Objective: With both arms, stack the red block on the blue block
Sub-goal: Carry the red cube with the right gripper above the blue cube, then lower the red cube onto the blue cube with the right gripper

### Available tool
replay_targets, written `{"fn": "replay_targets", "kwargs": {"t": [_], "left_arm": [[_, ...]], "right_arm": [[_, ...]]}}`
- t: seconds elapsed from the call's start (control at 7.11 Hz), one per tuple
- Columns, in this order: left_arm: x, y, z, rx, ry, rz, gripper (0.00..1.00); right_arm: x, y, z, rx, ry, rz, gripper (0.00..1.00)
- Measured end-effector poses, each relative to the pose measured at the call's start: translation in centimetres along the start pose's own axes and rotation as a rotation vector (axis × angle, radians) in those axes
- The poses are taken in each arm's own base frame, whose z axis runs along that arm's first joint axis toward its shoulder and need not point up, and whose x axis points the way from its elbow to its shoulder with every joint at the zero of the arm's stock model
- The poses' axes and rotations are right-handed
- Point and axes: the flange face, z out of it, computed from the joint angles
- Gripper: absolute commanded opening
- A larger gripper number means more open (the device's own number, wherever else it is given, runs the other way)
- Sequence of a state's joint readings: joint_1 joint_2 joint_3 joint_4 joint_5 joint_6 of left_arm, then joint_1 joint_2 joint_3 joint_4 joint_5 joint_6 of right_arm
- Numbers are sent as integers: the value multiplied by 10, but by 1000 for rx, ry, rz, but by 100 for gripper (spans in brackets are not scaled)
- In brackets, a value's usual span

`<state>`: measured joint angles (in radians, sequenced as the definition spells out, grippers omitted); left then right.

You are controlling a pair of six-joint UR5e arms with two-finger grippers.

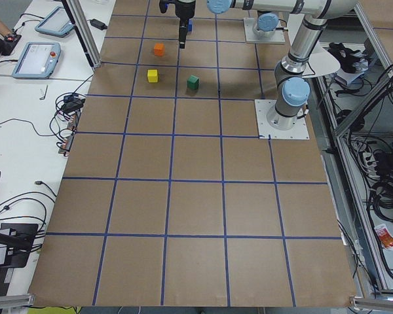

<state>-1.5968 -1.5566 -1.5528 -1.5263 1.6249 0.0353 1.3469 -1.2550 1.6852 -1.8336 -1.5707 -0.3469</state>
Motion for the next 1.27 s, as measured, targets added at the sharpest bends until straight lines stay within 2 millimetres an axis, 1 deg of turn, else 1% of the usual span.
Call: {"fn": "replay_targets", "kwargs": {"t": [0.28, 0.42, 0.98, 1.27], "left_arm": [[0, 0, 0, 0, 0, 0, 100], [0, 0, 0, 0, 0, 0, 100], [0, 0, 0, 0, -1, 0, 100], [0, 0, 0, 0, 0, 0, 100]], "right_arm": [[-7, 27, 4, 61, 21, -24, 0], [-10, 35, 10, 90, 33, -33, 0], [-13, 45, 30, 98, 39, -26, 0], [-14, 46, 33, 93, 35, -3, 0]]}}
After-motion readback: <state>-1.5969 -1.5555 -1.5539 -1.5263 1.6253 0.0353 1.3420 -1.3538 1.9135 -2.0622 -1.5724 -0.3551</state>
